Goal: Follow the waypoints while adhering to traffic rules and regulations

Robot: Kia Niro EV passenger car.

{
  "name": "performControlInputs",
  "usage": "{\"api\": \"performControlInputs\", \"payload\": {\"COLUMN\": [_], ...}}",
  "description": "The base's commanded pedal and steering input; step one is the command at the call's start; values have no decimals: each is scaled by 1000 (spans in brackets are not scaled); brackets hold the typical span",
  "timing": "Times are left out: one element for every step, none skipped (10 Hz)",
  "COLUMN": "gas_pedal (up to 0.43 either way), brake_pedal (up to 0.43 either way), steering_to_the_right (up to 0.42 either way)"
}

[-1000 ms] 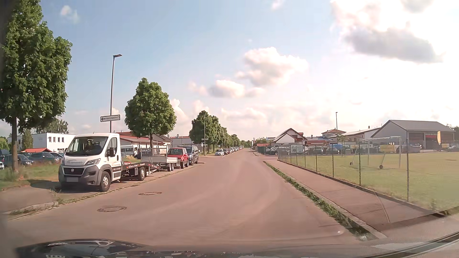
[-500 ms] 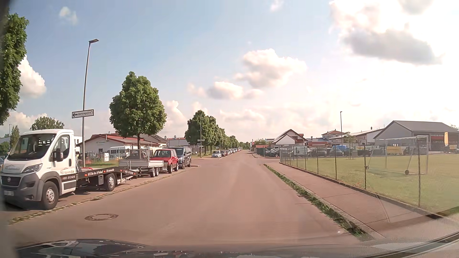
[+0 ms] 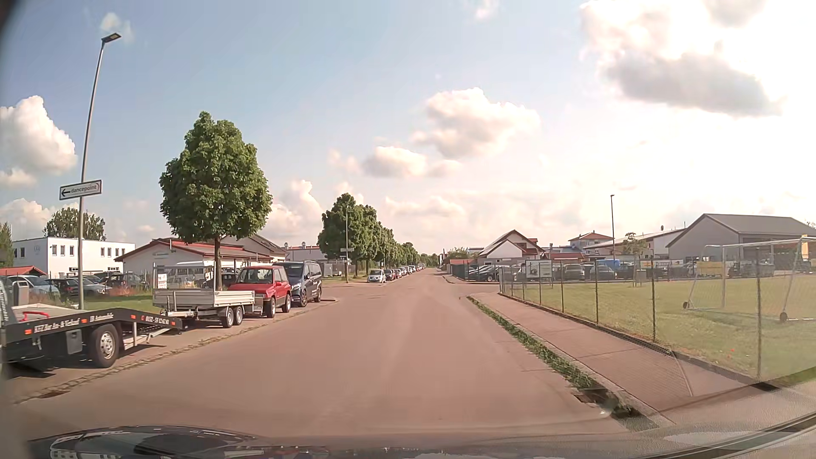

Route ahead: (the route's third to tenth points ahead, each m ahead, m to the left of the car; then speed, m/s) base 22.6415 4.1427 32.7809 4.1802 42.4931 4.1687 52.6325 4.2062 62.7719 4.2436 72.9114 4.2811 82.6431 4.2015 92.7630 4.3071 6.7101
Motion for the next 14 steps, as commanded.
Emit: {"api": "performControlInputs", "payload": {"gas_pedal": [0, 0, 0, 0, 0, 0, 0, 0, 0, 0, 0, 0, 0, 0], "brake_pedal": [12, 12, 12, 12, 12, 12, 12, 12, 12, 18, 12, 12, 12, 12], "steering_to_the_right": [7, 5, -2, -6, -5, -1, 0, -1, -2, -5, -5, -3, -2, -3]}}
